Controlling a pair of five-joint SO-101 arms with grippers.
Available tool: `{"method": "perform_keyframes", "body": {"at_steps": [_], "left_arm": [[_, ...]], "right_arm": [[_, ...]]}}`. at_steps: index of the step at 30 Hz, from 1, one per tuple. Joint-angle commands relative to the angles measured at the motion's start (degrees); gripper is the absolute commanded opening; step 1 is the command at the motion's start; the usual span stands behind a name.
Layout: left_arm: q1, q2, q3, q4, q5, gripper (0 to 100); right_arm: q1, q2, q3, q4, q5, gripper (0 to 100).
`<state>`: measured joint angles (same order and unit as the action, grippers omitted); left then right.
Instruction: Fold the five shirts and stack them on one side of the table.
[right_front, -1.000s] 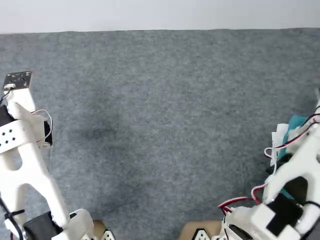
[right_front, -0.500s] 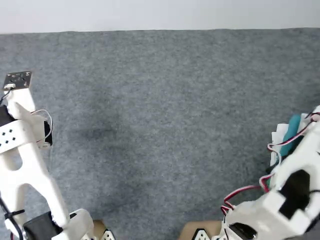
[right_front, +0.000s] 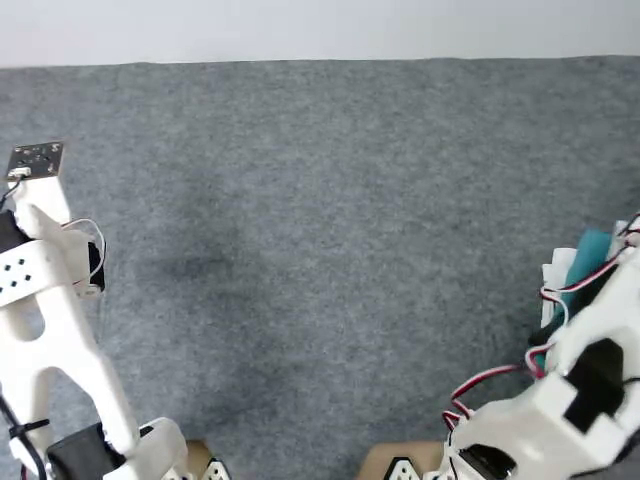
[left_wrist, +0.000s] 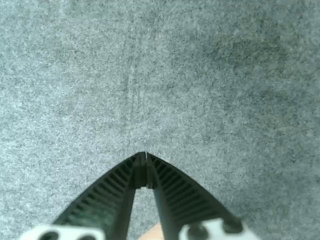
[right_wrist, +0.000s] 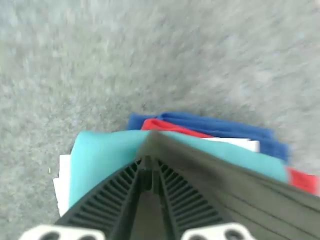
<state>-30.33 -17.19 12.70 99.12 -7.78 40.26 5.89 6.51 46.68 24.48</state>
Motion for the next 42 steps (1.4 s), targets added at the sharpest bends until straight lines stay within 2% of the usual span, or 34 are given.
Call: {"method": "perform_keyframes", "body": {"at_steps": [1,5,11,14,18,24,29,33,35,38,42], "left_arm": [[0.53,-2.11,-0.40,-0.70,-0.35,1],[0.53,-2.20,-1.01,-0.70,-0.35,1],[0.62,-2.20,-6.55,1.14,-0.09,1],[0.26,-2.64,-7.60,1.41,-0.09,1],[1.67,-10.73,-7.16,1.32,-0.18,1],[7.47,-24.00,-3.47,0.26,0.00,1],[11.34,-27.25,5.85,0.44,0.62,2],[12.66,-27.69,13.32,-0.09,5.80,2],[13.63,-27.78,15.69,-3.25,6.59,0],[15.12,-27.78,17.36,-7.65,11.96,1],[19.43,-27.87,17.36,-9.14,16.35,1]], "right_arm": [[0.57,-9.80,-1.58,3.91,-0.53,0.9],[-1.27,-14.90,-1.58,10.68,-0.53,0.9],[-9.01,-19.74,-1.58,26.07,-1.14,0.9],[-12.18,-22.81,-1.58,32.04,-7.65,0.9],[-15.69,-29.14,-1.41,37.49,-16.70,0.9],[-22.90,-39.43,6.86,36.53,-21.63,0.9],[-27.65,-49.98,19.60,31.96,-25.93,0.9],[-30.29,-62.55,32.35,26.33,-26.11,0.9],[-31.78,-69.76,40.00,23.25,-26.11,0.9],[-33.63,-81.54,51.43,20.35,-26.11,0.9],[-34.51,-97.19,63.74,19.65,-26.02,0.9]]}}
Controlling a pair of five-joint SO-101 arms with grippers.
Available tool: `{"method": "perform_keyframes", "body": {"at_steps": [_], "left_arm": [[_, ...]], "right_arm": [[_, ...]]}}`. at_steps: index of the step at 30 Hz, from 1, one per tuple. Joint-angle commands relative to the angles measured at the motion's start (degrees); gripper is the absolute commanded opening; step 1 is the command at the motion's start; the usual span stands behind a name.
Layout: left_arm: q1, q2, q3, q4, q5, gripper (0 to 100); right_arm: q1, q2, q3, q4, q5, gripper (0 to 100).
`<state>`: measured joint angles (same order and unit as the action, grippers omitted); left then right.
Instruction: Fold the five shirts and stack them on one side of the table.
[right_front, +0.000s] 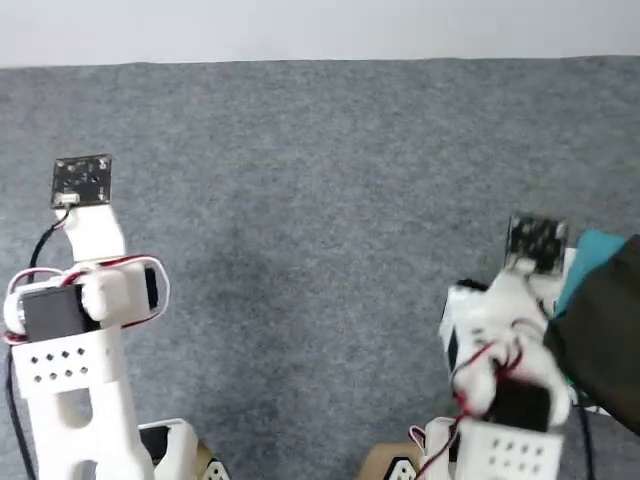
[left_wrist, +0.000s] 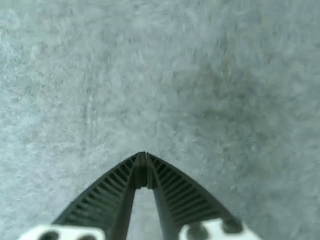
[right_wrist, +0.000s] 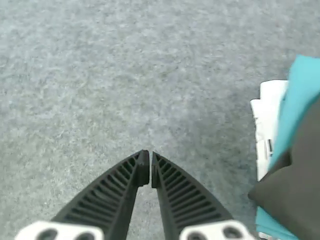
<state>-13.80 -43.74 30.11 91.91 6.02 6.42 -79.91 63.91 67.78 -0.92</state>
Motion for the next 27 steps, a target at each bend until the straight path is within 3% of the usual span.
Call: {"method": "perform_keyframes", "body": {"at_steps": [1,4,7,13,20,27], "left_arm": [[3.87,-1.32,0.22,-2.46,2.64,1],[5.01,-3.87,1.98,-4.92,3.60,0],[5.63,-11.08,7.52,-8.79,3.96,0],[8.97,-35.25,24.40,-16.09,3.78,0],[8.97,-61.01,43.47,-21.01,-2.20,0],[9.14,-58.99,49.80,-21.19,-2.99,0]], "right_arm": [[-0.75,-15.16,8.88,-1.27,-0.44,0.9],[-0.57,-24.40,15.21,-0.75,-0.26,0.9],[-0.84,-23.25,16.70,-0.13,-0.70,0.9],[-3.65,-21.49,18.11,-0.13,-0.70,0.9],[-7.08,-21.49,22.42,-0.57,-0.70,0.9],[-7.08,-21.49,28.22,-0.57,-0.53,0.9]]}}
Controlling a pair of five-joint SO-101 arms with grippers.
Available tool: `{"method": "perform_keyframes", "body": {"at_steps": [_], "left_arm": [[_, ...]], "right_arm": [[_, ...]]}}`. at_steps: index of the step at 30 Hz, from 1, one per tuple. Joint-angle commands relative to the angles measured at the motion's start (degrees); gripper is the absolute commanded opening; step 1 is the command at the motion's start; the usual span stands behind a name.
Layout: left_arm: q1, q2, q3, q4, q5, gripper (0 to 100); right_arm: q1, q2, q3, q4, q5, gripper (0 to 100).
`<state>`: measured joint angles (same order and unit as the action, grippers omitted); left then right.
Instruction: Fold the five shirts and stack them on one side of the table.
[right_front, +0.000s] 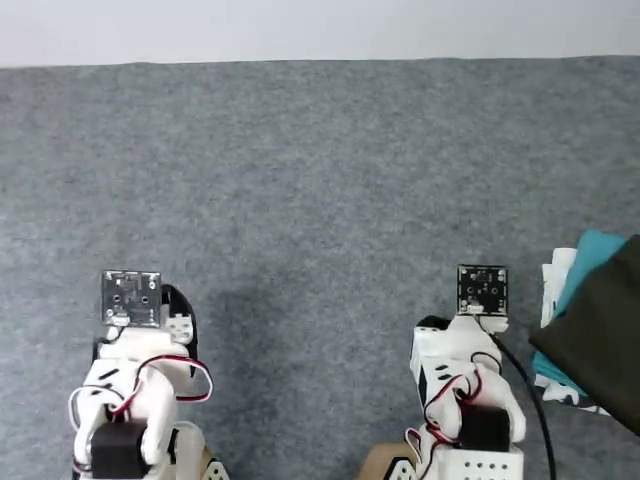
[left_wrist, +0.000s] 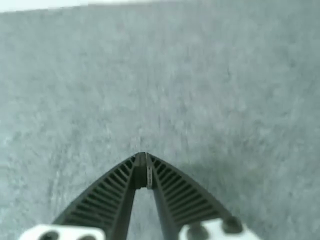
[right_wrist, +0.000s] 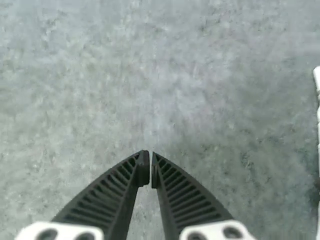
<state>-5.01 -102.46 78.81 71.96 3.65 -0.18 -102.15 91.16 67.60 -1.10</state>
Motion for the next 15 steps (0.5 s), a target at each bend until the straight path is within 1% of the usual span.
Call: {"method": "perform_keyframes", "body": {"at_steps": [1,5,8,12,15], "left_arm": [[0.35,-0.26,2.24,-1.23,-0.62,0],[0.35,-0.26,7.52,-1.85,-0.88,0],[0.09,-0.26,12.09,-5.80,-0.88,0],[0.35,-0.26,17.63,-11.08,-0.88,1],[0.35,-0.18,17.71,-11.69,-0.97,1]], "right_arm": [[-0.48,0.66,1.49,-0.40,-0.35,0.9],[-0.40,0.66,4.22,-0.40,-0.53,0.9],[0.75,0.75,5.45,0.04,-0.26,0.9],[4.97,0.75,5.36,0.04,-0.26,0.9],[7.96,0.75,5.36,0.13,-0.44,0.9]]}}
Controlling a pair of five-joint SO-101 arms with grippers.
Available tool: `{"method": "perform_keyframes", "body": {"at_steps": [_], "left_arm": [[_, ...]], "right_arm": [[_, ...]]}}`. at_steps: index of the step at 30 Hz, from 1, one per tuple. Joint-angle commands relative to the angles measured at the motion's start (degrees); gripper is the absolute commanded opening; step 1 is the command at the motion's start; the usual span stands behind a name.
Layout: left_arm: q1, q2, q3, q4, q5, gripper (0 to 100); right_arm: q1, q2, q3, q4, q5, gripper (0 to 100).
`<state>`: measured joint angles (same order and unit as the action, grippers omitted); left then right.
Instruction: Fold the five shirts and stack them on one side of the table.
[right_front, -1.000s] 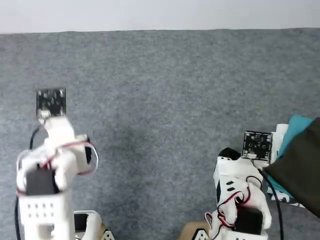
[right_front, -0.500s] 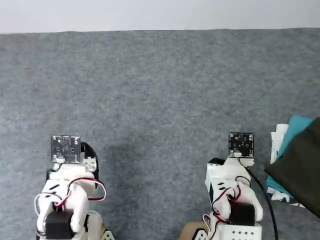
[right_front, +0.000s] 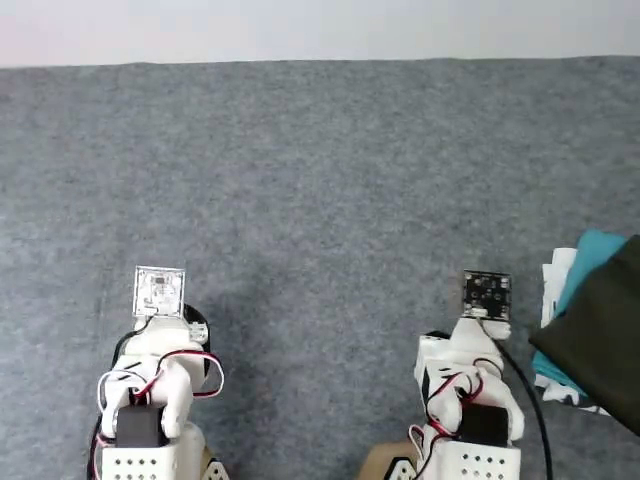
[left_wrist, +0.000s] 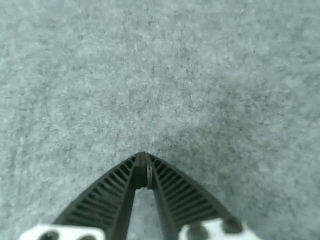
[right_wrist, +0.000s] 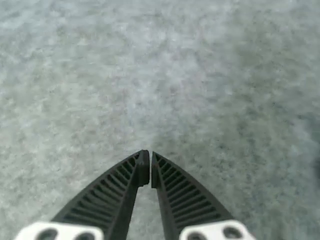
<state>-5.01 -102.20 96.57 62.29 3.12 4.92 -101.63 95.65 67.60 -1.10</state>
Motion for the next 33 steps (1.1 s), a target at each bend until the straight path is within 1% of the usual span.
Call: {"method": "perform_keyframes", "body": {"at_steps": [1,6,11,33], "left_arm": [[0.35,-0.44,-0.04,-1.85,-0.44,1],[0.35,-0.35,-0.04,-0.53,-0.44,1],[0.35,-0.53,-0.04,7.38,-0.44,1],[0.18,-0.53,-0.04,7.30,-0.09,1]], "right_arm": [[3.56,0.22,0.88,0.13,-0.44,0.9],[4.53,0.22,0.88,0.13,-0.35,0.9],[4.53,0.22,0.88,0.13,-0.35,0.9],[4.53,0.22,0.88,0.13,-0.26,0.9]]}}
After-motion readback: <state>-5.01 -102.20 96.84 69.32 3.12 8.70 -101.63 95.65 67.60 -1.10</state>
